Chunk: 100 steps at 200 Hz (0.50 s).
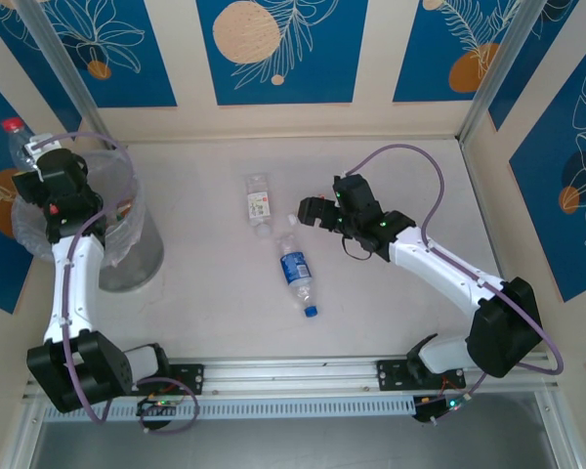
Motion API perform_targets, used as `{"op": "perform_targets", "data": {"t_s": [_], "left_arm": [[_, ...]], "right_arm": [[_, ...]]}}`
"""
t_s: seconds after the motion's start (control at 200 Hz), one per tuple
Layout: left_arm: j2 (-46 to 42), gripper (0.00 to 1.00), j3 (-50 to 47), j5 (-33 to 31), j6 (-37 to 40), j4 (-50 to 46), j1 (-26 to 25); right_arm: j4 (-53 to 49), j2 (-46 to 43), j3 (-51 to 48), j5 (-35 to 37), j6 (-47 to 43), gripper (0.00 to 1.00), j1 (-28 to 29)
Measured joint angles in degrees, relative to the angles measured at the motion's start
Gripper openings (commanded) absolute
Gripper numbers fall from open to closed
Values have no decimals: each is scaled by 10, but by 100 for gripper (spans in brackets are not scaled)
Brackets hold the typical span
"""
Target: Put the plastic bottles in the bin
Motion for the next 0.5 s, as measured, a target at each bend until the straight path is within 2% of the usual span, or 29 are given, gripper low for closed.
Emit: {"op": "perform_targets", "data": {"t_s": [0.2, 0.41, 0.5], "left_arm": [[31, 59, -10, 30, 71, 49, 17], [51, 78, -31, 43, 91, 59, 43], [61, 81, -32, 46, 89, 63, 48]], "right_arm": [[-24, 1, 17, 2, 10, 98, 3], [-37, 2, 49, 19, 13, 97, 3], [-43, 2, 49, 27, 16, 97, 3]]}}
